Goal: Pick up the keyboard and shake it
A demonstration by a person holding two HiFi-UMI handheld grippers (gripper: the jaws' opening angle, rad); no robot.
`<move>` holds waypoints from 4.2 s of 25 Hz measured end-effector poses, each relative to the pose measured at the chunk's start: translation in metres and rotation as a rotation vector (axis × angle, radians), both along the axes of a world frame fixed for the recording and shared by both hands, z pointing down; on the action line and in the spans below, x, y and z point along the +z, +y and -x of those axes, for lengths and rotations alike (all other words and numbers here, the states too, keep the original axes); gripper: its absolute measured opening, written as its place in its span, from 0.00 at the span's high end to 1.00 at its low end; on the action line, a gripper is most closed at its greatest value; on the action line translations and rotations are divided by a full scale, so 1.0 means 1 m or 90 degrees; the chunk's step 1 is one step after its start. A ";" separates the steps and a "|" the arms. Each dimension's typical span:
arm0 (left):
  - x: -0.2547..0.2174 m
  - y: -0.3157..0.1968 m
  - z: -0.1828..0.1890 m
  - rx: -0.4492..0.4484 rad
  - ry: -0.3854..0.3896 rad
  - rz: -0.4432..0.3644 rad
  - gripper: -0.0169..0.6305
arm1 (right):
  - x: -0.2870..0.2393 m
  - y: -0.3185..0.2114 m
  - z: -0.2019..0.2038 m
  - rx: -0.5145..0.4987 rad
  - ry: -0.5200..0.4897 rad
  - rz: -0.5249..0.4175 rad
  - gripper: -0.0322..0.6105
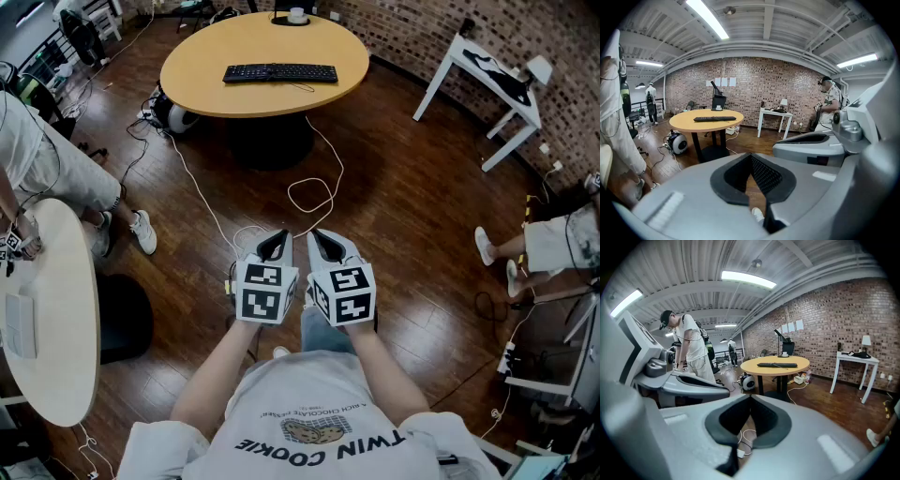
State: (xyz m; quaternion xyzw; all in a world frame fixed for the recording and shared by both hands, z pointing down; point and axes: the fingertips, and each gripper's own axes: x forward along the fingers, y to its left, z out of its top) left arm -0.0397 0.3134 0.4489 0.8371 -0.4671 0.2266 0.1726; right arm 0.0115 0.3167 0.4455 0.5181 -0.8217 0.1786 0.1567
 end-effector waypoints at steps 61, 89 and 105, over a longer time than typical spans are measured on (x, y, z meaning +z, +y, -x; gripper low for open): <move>0.120 -0.580 0.072 0.268 -0.459 -0.144 0.70 | 0.145 -0.553 -0.070 -0.252 0.628 0.027 0.71; 0.178 -0.635 0.088 0.374 -0.730 -0.176 0.77 | 0.187 -0.623 -0.092 -0.322 0.969 -0.081 0.78; 0.127 -0.635 0.083 0.528 -0.601 0.135 0.78 | 0.141 -0.620 -0.086 -0.536 0.749 0.174 0.79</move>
